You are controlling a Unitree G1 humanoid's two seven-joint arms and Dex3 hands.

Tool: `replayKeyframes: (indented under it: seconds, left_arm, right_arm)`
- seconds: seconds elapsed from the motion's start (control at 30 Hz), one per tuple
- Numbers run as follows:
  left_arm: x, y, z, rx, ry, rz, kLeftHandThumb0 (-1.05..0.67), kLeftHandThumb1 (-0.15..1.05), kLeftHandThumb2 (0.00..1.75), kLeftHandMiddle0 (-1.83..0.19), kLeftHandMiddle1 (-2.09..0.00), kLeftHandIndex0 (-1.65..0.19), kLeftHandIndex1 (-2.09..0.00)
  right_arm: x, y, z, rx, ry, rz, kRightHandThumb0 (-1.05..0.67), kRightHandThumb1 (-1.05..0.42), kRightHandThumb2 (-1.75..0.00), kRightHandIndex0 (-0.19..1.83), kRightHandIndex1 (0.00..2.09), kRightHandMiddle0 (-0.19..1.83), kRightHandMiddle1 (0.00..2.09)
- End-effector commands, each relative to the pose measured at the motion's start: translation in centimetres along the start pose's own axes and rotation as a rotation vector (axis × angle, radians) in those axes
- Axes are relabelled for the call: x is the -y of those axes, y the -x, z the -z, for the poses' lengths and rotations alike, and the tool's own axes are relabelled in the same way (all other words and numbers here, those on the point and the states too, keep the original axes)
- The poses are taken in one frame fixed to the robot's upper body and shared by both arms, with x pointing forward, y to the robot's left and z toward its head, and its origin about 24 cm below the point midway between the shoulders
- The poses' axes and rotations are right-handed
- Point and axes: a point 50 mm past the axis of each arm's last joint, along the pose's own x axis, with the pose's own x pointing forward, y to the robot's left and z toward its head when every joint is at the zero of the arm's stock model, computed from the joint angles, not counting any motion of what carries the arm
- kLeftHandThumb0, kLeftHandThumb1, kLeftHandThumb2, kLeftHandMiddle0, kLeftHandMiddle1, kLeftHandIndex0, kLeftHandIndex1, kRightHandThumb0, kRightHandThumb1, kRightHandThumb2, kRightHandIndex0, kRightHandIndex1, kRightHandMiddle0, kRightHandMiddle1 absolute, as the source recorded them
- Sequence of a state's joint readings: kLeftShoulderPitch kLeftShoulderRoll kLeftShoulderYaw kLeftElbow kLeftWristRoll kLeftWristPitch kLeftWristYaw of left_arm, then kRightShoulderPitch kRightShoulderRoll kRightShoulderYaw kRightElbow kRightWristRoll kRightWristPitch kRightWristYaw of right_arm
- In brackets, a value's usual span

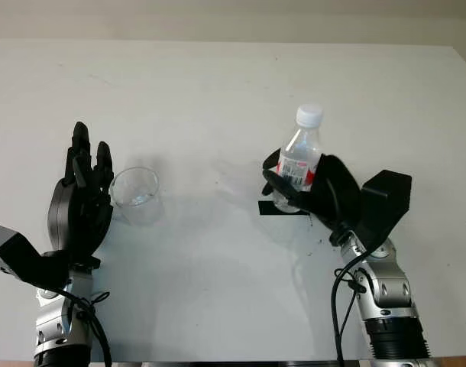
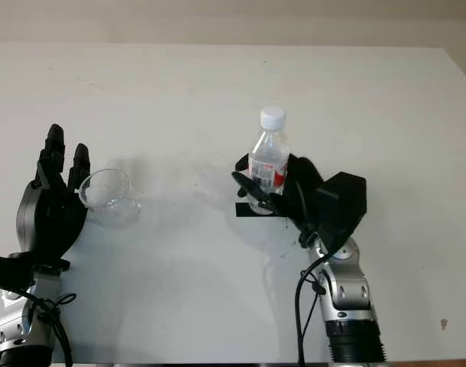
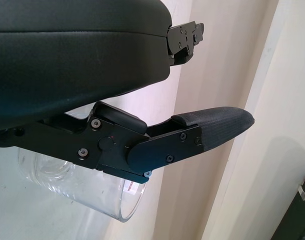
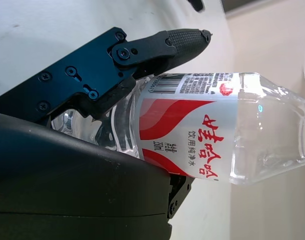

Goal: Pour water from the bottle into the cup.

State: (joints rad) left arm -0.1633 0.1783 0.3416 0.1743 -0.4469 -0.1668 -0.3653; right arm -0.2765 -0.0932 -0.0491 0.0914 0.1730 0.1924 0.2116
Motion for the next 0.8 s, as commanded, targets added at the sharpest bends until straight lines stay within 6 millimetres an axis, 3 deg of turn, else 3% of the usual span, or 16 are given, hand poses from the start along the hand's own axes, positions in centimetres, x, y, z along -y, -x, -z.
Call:
replayKeyframes:
  seconds: [0.0, 0.2, 0.33, 0.77]
  left_arm:
    - [-0.6, 1.1, 1.0, -0.049, 0.016, -0.029, -0.78, 1.05, 0.71, 0.19, 0.0, 0.19, 0.0]
    - [-0.8, 1.0, 0.8, -0.051, 0.004, -0.023, -0.78, 1.05, 0.72, 0.19, 0.0, 0.19, 0.0]
    - [-0.9, 1.1, 0.7, -0.052, 0.003, -0.03, -0.78, 1.05, 0.72, 0.19, 0.0, 0.19, 0.0]
    - [-1.1, 1.0, 0.5, -0.057, -0.005, -0.026, -0.79, 1.05, 0.72, 0.19, 0.0, 0.19, 0.0]
  right_arm:
    - [-0.1, -0.1, 0.4, -0.004, -0.044, 0.018, -0.43, -1.05, -0.42, 1.08, 2.09, 0.59, 2.09]
    - [-0.5, -0.6, 1.2, -0.001, -0.056, 0.048, -0.46, -1.05, -0.43, 1.13, 2.09, 0.63, 2.09]
    - [-0.6, -0.8, 1.5, 0.004, -0.016, 0.044, -0.46, -1.05, -0.44, 1.06, 2.09, 0.57, 2.09]
    - [-1.3, -0.2, 1.9, 0.112, 0.291, -0.029, -0.45, -1.05, -0.44, 0.93, 2.09, 0.56, 2.09]
